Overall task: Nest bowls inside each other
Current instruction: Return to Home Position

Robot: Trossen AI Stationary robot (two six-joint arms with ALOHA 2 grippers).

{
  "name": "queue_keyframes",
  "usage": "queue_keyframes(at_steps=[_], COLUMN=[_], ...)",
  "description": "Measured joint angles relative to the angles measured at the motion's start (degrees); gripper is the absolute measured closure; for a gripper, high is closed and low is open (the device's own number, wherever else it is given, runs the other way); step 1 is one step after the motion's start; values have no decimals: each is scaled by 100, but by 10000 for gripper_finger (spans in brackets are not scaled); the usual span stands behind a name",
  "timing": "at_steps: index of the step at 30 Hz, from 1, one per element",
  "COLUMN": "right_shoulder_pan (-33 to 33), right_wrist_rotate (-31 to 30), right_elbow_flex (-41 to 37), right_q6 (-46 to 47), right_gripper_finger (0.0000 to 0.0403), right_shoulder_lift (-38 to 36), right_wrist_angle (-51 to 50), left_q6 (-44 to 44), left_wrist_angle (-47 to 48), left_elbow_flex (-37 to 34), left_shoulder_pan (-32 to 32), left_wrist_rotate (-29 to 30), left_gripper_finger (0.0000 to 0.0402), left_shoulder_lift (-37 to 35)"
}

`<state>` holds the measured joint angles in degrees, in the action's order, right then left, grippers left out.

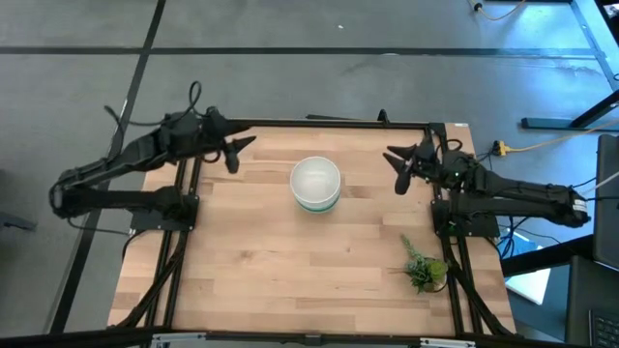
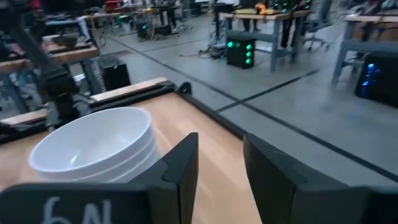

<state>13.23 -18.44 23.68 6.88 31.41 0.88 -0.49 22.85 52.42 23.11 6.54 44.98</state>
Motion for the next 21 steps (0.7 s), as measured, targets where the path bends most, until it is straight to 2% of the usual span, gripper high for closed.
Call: queue_keyframes(at_steps=[10, 21], right_shoulder_pan=[540, 859], right_wrist_rotate=[152, 271], right_elbow_flex=[-310, -924], right_q6=[-43, 63], right_gripper_finger=[274, 274], right_shoulder_lift=[-269, -878], right_wrist_angle=[-17, 250], left_q6=[-383, -762], left_wrist_angle=[-713, -744], left_elbow_flex=[-1795, -2826], left_shoulder_pan=[0, 0], left_wrist_rotate=[74, 249], left_gripper_finger=[244, 245], left_shoulder_lift=[-1319, -2139])
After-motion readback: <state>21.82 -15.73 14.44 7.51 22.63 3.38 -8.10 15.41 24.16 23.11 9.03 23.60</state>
